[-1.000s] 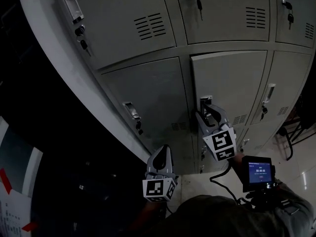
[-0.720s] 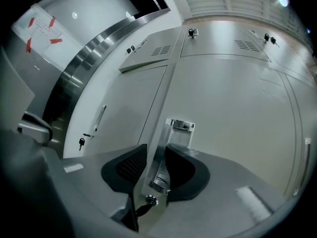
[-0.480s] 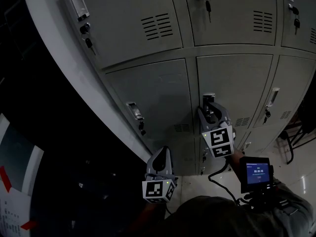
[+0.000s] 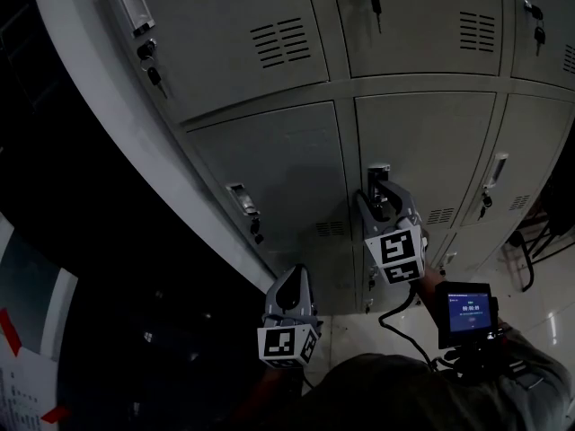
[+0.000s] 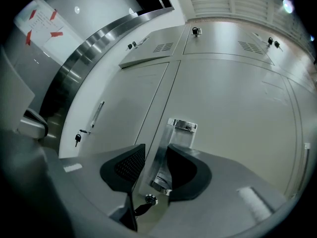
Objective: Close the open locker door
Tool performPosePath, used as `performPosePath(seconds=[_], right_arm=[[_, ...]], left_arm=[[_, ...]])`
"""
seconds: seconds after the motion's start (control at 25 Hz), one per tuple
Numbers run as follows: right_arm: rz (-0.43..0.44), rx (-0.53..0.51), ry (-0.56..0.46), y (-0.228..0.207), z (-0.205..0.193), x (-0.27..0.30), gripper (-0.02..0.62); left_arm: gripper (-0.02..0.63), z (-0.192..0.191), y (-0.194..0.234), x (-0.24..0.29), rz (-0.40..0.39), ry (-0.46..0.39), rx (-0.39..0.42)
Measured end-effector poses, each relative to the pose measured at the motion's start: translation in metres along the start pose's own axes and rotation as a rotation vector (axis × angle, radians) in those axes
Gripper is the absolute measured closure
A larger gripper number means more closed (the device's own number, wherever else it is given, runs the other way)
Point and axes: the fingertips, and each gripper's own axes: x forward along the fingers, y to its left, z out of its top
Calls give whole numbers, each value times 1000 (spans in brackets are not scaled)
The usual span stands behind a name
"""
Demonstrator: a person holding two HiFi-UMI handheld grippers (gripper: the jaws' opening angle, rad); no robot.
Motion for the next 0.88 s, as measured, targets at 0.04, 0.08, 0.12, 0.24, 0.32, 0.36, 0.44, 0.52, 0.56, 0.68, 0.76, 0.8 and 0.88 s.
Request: performPosePath(seconds=[0.04, 0.08, 0.12, 0.24, 0.32, 0.36, 0.44, 0.52, 0.56, 0.68, 0.76, 0.8, 0.88], right_arm=[[2, 1, 0, 0, 0, 0, 446], [2, 2, 0, 0, 0, 0, 446], [1, 3, -1, 0, 0, -1, 445], [-10, 6, -5, -3, -1, -5, 443], [-16, 14, -5, -4, -2, -8, 443], [-18, 19, -4, -5, -2, -11, 439], [-23, 25, -1, -7, -2, -17, 439], [-29, 27, 2, -7, -2, -26, 439], [-33, 26, 5, -7, -2, -31, 440], [-40, 25, 16, -7, -8, -51, 445], [-41, 39, 30, -6, -12, -67, 453], [-42, 47, 38, -6, -14, -75, 457], [-48, 55, 48, -8, -16, -90, 465]], left_arm=[[604, 0, -1, 0, -3, 1, -1], [604, 0, -2, 1, -6, 2, -1], [603, -1, -2, 1, -7, 3, -1], [603, -2, -1, 1, -9, 4, -3], [604, -3, -1, 1, -11, 6, -7], [604, -3, -1, 1, -14, 7, -10], [603, -3, -4, 1, -25, 9, -16], [603, -4, -8, 3, -42, 12, -25], [604, -5, -11, 5, -54, 13, -30], [603, -11, -26, 9, -96, 26, -49], [603, -15, -38, 9, -130, 39, -63], [604, -16, -44, 9, -147, 42, -70], [603, -17, -58, 11, -178, 43, -84]])
